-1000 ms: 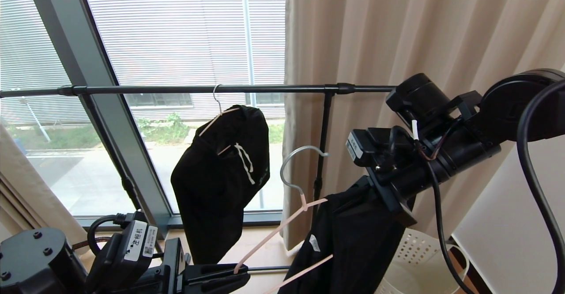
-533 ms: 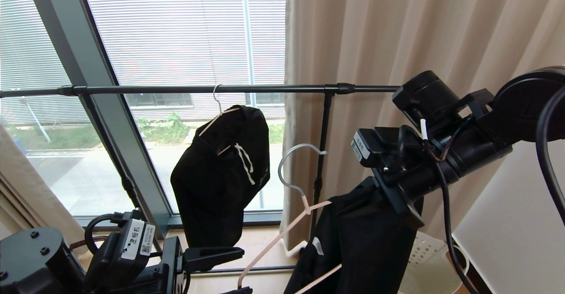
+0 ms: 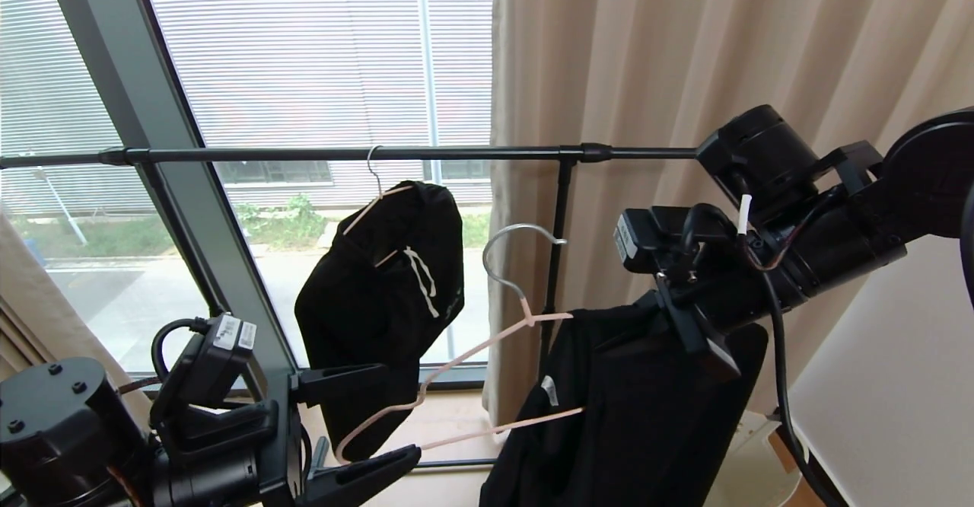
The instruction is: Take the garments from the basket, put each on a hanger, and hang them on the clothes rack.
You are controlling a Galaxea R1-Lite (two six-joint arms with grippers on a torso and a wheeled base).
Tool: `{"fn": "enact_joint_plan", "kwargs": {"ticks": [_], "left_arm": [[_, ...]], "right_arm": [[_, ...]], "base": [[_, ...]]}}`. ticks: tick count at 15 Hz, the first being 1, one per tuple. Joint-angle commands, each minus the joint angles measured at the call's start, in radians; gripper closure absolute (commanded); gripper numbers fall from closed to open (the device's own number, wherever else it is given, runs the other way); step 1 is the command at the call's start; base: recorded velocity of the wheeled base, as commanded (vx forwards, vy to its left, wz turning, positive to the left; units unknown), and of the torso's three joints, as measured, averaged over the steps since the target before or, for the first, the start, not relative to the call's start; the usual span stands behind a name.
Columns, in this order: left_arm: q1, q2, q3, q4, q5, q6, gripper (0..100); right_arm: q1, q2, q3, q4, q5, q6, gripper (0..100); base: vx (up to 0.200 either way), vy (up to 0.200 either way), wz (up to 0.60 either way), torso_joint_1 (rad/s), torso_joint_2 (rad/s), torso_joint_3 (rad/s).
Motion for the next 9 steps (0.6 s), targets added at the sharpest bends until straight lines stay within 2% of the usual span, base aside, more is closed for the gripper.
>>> {"fn": "enact_joint_plan", "kwargs": {"ticks": [1,2,4,5,7,9], "left_arm": [[0.025,-0.020,-0.037,-0.001,0.000,-0.044,0],[0.036,-0.020,-0.053,-0.001,0.000,-0.080,0],[0.043,-0.011,-0.065,-0.001,0.000,-0.106,0],[0.046,0.009,-0.080,-0.001,0.002,-0.129,0],[0.046,0.056,-0.103,-0.001,0.011,-0.133,0],[0.036,0.139,-0.134,-0.001,0.057,-0.122,0]], "right_arm": [[0.003,-0.003,-0.008,-0.030,-0.064,0.063,100],[0.012,-0.003,-0.008,-0.067,-0.125,0.138,100],[0.038,-0.005,-0.010,-0.113,-0.170,0.232,100],[0.051,-0.005,-0.008,-0.151,-0.220,0.307,100],[0.077,-0.009,-0.005,-0.171,-0.282,0.339,100],[0.120,-0.017,-0.004,-0.176,-0.340,0.405,100]], "base": [[0.000,0.000,0.00,0.000,0.00,0.000],[0.000,0.000,0.00,0.000,0.00,0.000],[0.000,0.000,0.00,0.000,0.00,0.000],[0.000,0.000,0.00,0.000,0.00,0.000],[0.000,0.000,0.00,0.000,0.00,0.000],[0.000,0.000,0.00,0.000,0.00,0.000]]}}
